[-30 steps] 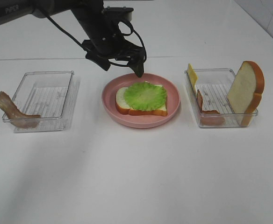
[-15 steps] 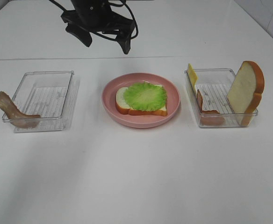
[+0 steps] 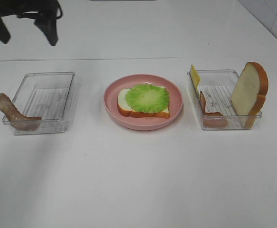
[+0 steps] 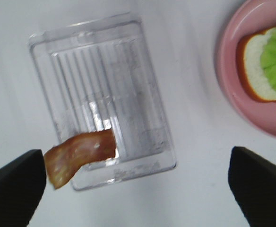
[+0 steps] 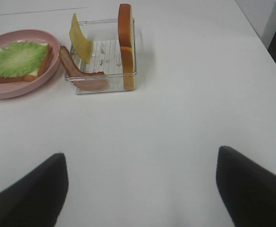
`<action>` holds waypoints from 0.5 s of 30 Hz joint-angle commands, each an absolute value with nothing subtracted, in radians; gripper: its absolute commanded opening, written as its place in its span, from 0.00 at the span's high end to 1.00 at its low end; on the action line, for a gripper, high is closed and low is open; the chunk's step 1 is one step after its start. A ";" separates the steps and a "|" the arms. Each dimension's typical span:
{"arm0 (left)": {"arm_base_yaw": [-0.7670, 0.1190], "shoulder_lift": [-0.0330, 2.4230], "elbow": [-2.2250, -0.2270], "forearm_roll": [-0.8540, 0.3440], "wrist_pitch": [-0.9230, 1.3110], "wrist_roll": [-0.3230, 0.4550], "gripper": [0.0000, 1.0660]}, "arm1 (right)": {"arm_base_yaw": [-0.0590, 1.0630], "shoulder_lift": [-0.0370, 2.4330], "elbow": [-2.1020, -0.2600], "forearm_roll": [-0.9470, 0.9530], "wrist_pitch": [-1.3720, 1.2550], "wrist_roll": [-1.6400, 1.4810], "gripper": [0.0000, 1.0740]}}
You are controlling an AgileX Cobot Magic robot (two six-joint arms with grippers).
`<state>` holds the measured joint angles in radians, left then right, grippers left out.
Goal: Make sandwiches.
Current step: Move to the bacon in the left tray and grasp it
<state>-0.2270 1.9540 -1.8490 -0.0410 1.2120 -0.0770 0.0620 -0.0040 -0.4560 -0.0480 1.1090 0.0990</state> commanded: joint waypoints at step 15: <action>-0.035 1.979 -1.586 -0.051 1.270 0.044 0.05 | 0.064 -0.035 -0.454 -0.054 1.099 0.104 0.26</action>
